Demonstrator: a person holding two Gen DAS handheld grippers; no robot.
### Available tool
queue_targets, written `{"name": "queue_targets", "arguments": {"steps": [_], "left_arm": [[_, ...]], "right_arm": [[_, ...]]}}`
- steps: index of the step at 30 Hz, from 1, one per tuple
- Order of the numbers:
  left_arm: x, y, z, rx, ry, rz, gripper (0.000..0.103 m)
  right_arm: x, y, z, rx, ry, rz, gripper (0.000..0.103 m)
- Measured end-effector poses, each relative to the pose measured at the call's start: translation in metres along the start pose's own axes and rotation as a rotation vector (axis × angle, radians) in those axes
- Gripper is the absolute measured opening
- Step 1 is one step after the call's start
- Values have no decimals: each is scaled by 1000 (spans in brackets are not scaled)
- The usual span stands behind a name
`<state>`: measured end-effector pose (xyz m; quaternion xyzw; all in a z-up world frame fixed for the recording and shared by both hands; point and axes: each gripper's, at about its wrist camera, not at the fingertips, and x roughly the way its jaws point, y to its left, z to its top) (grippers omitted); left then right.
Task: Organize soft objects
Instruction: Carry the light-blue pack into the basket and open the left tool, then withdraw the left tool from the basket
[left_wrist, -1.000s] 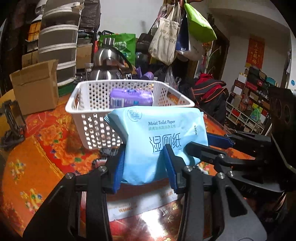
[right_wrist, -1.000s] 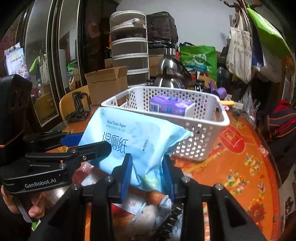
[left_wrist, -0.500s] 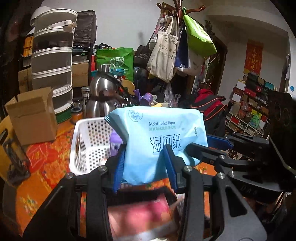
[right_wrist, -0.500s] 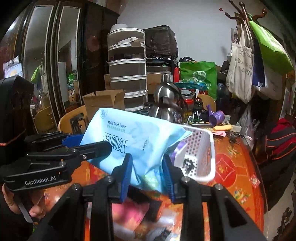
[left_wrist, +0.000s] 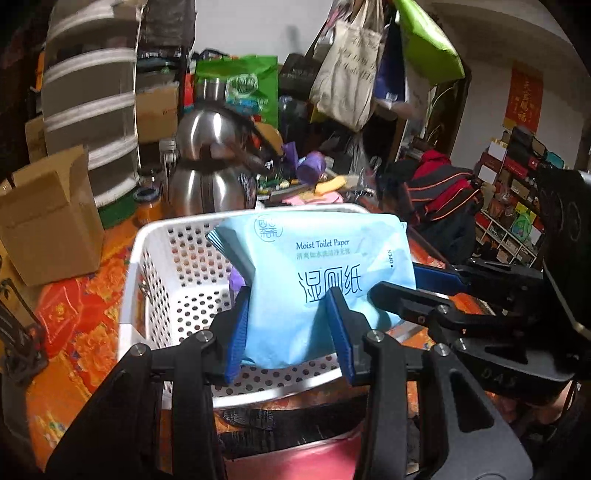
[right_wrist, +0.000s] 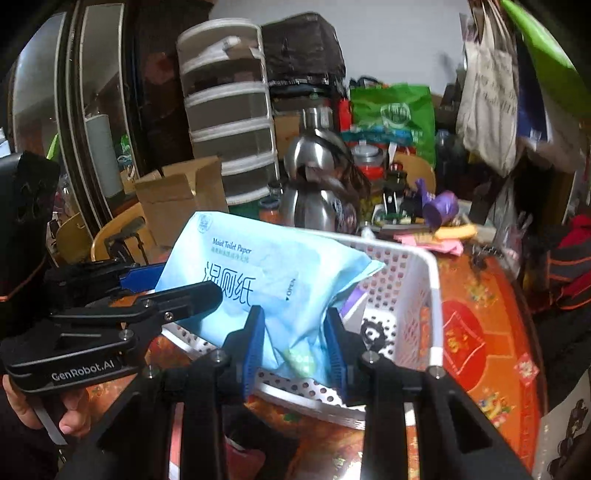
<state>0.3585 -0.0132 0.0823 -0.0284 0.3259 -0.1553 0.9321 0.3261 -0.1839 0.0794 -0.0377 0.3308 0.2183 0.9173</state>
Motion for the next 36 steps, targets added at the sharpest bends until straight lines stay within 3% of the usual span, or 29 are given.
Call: {"name": "queue_targets", "arguments": {"steps": [6,20,23,26,27,29,32,36], "left_arm": [[43,13,-11,-16,67,10,38],[96,31,-10,-81,131,31,39],[98,38,-10,-115,131,22,45],[93,45,-10,-126,122,24,64],[91,47,-10,-126,115,35,67],[86,48,-11,-117,93,52,71],[74,48,-12,-116,66,63,87],[58,48,-12,-115,40,78,88]], "right_arm": [[32,-8,-10,10,49,-10,32],[71,-18,-10,2,94,-49,32],[71,-23,-11,27,100,-34,34],[65,-27,-11,52,85,-47,37],[64,-31,-11,69,85,-52,41],[60,-35,-10,84,72,-63,62],[54,-40,-8,104,55,-70,67],[43,-41,-8,114,26,-86,72]]}}
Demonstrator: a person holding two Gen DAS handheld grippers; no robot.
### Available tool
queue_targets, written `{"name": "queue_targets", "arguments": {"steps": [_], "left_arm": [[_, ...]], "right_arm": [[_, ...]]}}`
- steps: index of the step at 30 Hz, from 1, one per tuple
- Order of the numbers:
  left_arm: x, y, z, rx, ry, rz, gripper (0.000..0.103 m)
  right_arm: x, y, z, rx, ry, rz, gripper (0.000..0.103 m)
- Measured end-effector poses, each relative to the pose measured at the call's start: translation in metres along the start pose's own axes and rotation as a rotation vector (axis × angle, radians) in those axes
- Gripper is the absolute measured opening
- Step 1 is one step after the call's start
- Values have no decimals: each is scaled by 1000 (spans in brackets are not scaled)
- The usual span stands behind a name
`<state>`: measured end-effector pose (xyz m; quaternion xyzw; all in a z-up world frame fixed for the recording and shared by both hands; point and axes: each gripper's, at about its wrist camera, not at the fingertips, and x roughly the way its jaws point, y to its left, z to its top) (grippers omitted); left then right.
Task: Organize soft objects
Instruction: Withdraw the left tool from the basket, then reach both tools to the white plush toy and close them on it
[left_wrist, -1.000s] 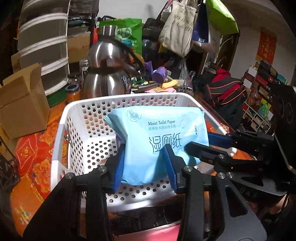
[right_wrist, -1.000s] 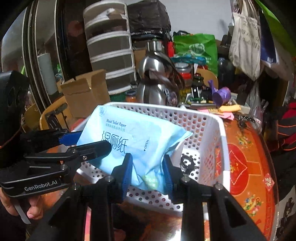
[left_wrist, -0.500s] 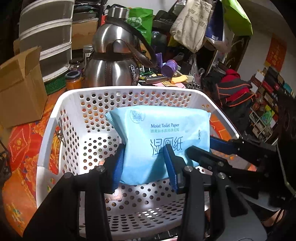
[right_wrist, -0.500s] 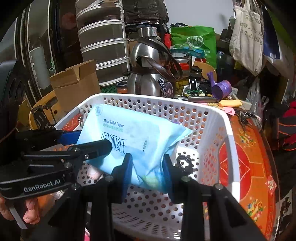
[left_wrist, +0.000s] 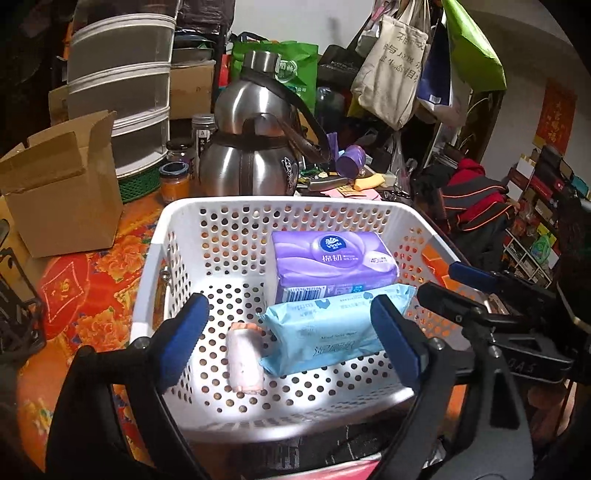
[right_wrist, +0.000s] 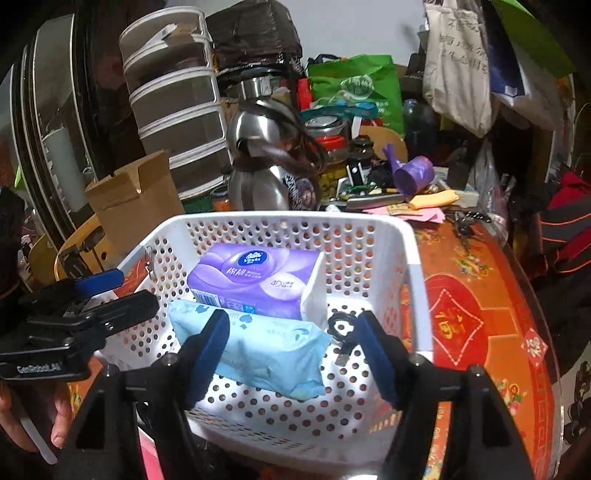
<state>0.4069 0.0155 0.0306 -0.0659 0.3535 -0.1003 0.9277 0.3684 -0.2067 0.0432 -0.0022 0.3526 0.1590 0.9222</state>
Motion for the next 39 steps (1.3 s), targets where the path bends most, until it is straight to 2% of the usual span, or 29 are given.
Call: {"name": "queue_targets", "arguments": {"steps": [7,15,19,22,26,28,36,39], "left_arm": [[-24,-2,-15,-5,-22,40,88],[-65,0,-45,-6,-55,22,88],[-85,-3,-69,-13,-47,14,88],[-93,-7,-95,-5,-22,11,88],[-106,-18,-138,0,-9,-7,88],[-113,-26,-158,6,-3,-17,88],[-146,-71,-239,52,-33,-71,88],[-146,-89,-254,86,-27,-73,88]], "right_arm": [[-15,5,-17,-5,1,-7,74],[-66,4,-47,25,-95,-3,74],[-82,7,-67,10,-91,14,74],[-89,11,-89,-7,-65,22,74],[-110,9,-134,18,-62,41,74],[-125,4,-155,49,-90,27,74],[-167,-6,-239,125,-88,64,74],[-171,-1,-259,124,-70,91,73]]}}
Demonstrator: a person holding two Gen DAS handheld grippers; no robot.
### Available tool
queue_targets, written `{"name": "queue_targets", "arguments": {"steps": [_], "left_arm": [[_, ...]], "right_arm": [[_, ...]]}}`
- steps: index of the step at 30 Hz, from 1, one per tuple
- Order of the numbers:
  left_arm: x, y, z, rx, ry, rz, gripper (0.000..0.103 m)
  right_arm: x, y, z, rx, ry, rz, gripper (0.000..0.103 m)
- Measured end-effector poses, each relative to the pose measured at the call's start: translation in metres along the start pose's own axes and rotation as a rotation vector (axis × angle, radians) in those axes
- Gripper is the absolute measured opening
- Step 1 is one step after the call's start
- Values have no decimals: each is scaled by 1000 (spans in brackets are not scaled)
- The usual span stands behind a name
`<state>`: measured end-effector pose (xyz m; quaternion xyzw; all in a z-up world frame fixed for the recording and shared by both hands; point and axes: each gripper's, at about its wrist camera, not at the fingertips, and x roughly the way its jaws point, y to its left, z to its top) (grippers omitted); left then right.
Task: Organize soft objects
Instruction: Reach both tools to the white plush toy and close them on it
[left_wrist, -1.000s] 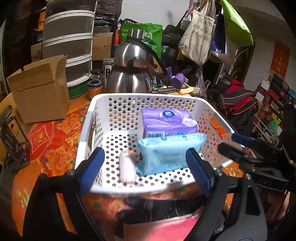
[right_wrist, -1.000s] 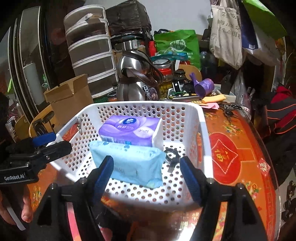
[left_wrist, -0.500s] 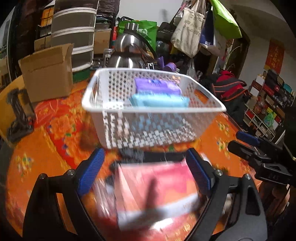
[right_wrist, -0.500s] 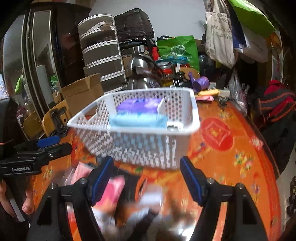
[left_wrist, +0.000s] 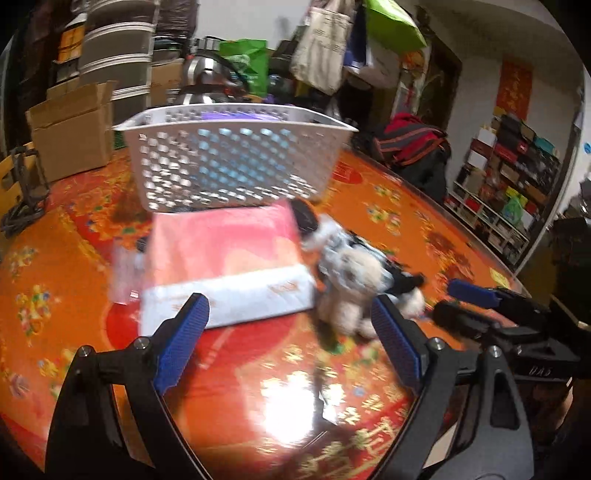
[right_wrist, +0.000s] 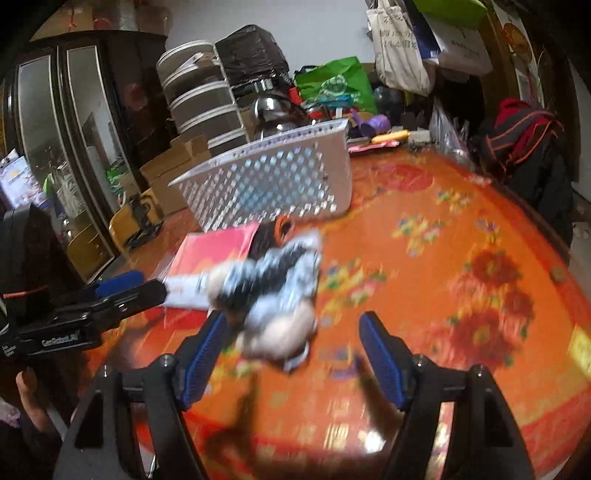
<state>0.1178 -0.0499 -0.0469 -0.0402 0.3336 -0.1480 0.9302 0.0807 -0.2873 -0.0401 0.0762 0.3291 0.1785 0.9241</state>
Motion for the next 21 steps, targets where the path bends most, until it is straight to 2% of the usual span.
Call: {"name": "queue_targets", "arguments": {"steps": [1,3,5,10,12,13,15,17,19,21], "left_arm": [[1,-8,-6,14,5,-16,88],[5,-19,-12,39,11,-19,85],[8,-26,-14,49,12,-20,81],[19,-40,-16,87,36,-23,63],[26,-44,-17,95,61,-25,52],[30,-46,-19,98,73,-24,50],[38,-47,-19,98,95,-29,43],[41,-51,-21,98,104,-38,42],[44,-53,-19,112,103,-31,36],[46,-56,-19,116,107,-39,24]], "right_arm": [[0,0,-4,1,3,12,72],[5,1,-8,4,20,29,63],[13,1,-10,8,45,44,50],[26,0,-10,19,60,53,47],[26,1,-9,21,54,61,46],[27,0,-8,20,52,62,46],[29,0,-6,17,54,61,41],[30,-1,-6,21,59,64,36],[31,-1,-6,25,57,61,33],[32,-1,-6,22,59,59,29]]}}
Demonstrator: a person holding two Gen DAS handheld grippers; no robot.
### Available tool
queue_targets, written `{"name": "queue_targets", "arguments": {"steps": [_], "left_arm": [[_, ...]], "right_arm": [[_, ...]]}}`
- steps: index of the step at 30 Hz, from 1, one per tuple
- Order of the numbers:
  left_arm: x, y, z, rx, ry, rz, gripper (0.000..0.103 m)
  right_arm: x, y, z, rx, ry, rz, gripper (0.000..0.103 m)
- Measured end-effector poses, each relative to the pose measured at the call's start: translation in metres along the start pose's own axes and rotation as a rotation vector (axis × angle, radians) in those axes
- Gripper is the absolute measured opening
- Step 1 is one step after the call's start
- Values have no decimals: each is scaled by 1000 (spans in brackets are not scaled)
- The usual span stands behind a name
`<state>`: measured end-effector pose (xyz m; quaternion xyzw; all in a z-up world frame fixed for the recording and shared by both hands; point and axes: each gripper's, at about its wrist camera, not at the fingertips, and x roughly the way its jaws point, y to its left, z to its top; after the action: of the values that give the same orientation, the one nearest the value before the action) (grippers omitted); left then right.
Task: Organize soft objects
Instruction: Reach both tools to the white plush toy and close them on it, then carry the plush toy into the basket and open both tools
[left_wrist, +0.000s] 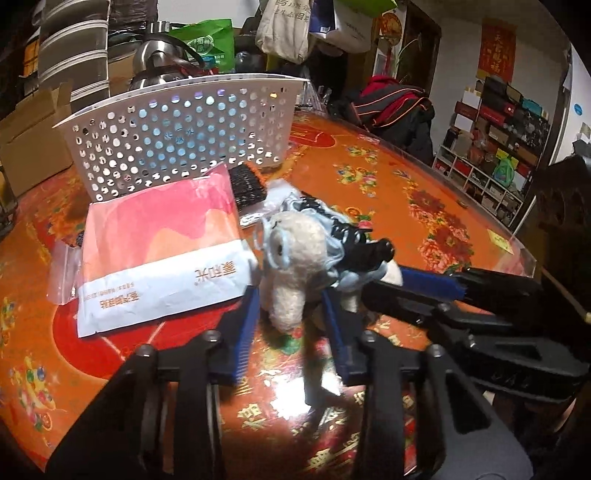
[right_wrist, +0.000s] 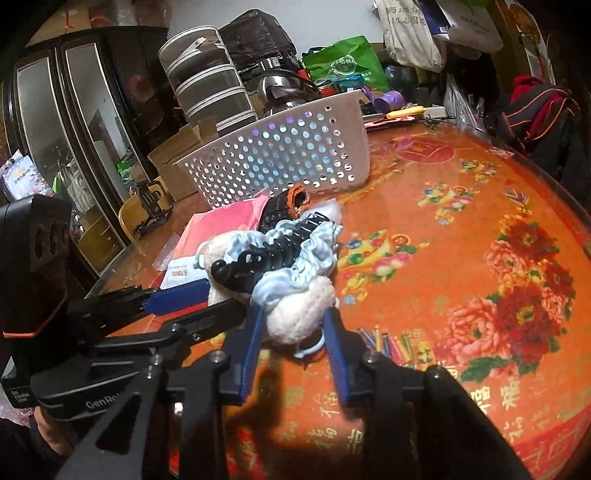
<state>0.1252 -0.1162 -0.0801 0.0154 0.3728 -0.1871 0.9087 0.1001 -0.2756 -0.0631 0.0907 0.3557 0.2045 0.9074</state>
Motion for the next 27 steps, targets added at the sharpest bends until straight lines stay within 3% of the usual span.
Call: {"name": "queue_targets", "arguments": {"steps": [2,10,27], "left_arm": [[2,-2,1,1,2,-8,13],[3,8,0,-34,4,-53,12],[-57,27,6,-36,-168,-109,12]], "right_arm": [[1,1,0,-7,3,-7,28],[0,9,-2,-43,1,-30,20],[-40,54,24,-186,-121,-71,18]]}}
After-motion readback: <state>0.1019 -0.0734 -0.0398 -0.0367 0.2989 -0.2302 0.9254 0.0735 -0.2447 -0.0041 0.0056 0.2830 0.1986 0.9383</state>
